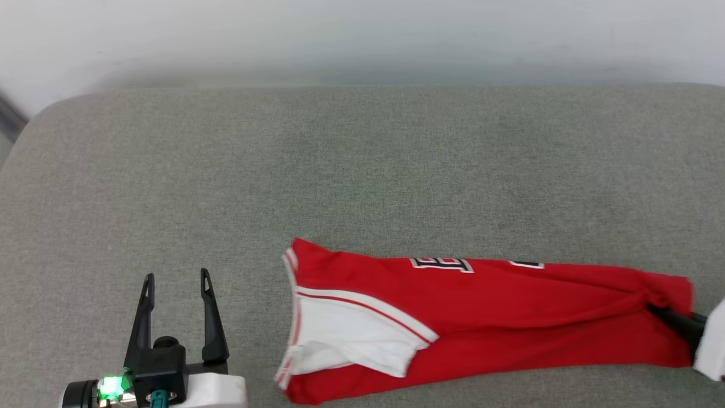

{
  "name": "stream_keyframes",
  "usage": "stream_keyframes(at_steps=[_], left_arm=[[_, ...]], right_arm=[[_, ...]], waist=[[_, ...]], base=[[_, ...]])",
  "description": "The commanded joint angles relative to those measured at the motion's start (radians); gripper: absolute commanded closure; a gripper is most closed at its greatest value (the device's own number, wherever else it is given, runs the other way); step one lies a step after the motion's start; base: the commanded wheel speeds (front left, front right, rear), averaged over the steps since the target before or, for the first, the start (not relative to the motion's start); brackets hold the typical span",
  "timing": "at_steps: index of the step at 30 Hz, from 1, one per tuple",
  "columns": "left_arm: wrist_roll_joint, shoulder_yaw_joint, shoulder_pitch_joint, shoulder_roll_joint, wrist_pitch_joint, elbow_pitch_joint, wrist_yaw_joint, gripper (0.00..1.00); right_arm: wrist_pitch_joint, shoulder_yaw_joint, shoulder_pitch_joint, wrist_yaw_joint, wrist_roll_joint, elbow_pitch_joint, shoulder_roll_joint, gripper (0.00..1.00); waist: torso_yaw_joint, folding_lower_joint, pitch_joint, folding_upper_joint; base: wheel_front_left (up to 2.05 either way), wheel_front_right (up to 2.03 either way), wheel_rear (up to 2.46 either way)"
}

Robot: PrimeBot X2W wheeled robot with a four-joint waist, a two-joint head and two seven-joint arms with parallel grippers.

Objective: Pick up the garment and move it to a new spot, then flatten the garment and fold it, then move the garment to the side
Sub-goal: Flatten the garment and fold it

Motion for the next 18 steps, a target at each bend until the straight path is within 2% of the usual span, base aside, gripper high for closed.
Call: stream_keyframes(at_steps=[1,7,12,15,17,18], left_arm=[[0.006,0.005,0.012,-0.003,-0.002,0.0,-0.005,0.0],[0.025,0.016,0.034,-0.013,-0.002,0.003,-0.02,0.0],[0.033,0.021,0.049,-0.015,-0.002,0.002,-0.032,0.0],[0.035,0.024,0.052,-0.018,-0.002,0.0,-0.037,0.0],[0.036,0.025,0.044,-0.028,-0.002,0.001,-0.051,0.0],[0.037,0.026,0.041,-0.03,-0.002,0.001,-0.052,0.0]], right_arm=[[0.008,-0.009,-0.006,-0.001,0.005,0.011,-0.019,1.0],[0.091,-0.036,-0.011,-0.001,-0.015,0.048,-0.094,1.0],[0.16,-0.028,-0.022,-0.001,-0.041,-0.059,-0.106,1.0],[0.197,-0.016,-0.024,-0.001,-0.061,-0.159,-0.084,1.0],[0.262,0.017,-0.05,0.0,-0.126,-0.333,0.016,1.0],[0.278,0.029,-0.058,0.0,-0.134,-0.35,0.04,1.0]], waist=[[0.0,-0.0001,-0.007,0.0],[0.001,-0.0001,-0.029,0.0],[-0.001,-0.0001,-0.041,0.0],[-0.001,-0.0001,-0.044,0.0],[0.006,-0.0001,-0.038,0.0],[0.008,-0.0001,-0.035,0.0]], base=[[0.0,0.0,0.0],[0.0,0.0,0.0],[0.0,0.0,0.0],[0.0,0.0,0.0],[0.0,0.0,0.0],[0.0,0.0,0.0]])
